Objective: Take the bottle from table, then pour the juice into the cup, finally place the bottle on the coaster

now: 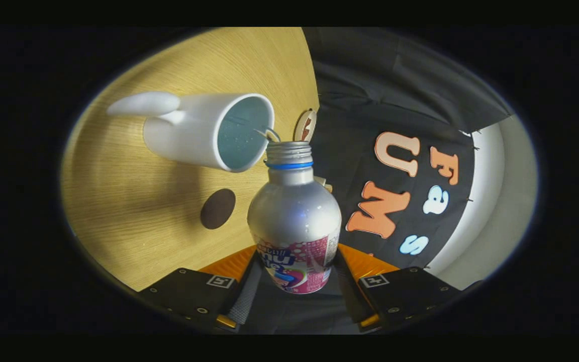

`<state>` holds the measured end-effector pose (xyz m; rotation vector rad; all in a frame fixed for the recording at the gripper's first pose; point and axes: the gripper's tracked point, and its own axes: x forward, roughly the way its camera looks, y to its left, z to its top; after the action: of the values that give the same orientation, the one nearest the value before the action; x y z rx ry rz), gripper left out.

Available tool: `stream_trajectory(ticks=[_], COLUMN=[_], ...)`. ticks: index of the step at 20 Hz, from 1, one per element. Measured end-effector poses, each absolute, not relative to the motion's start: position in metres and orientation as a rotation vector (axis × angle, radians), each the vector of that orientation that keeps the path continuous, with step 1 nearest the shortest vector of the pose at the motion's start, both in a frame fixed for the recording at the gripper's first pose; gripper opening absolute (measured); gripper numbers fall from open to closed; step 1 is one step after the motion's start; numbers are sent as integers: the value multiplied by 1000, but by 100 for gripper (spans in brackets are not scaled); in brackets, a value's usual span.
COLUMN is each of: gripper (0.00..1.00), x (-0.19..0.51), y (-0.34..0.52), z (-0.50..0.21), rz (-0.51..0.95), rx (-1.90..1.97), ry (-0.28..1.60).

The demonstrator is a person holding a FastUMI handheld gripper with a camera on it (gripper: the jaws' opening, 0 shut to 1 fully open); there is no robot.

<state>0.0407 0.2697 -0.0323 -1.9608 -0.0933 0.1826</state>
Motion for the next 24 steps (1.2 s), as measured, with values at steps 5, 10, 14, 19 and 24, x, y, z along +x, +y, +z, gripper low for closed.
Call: stream_trajectory(ticks=[5, 10, 14, 19, 24], gripper=[75, 75, 75, 75, 75], x=[43, 43, 42, 44, 44], y=[267, 265, 267, 268, 266], z=[-31, -30, -28, -28, -29], rz=[175, 177, 175, 179, 181], rx=[-1974, -1975, -1981, -1997, -2013], ry=[-84, -79, -84, -81, -71])
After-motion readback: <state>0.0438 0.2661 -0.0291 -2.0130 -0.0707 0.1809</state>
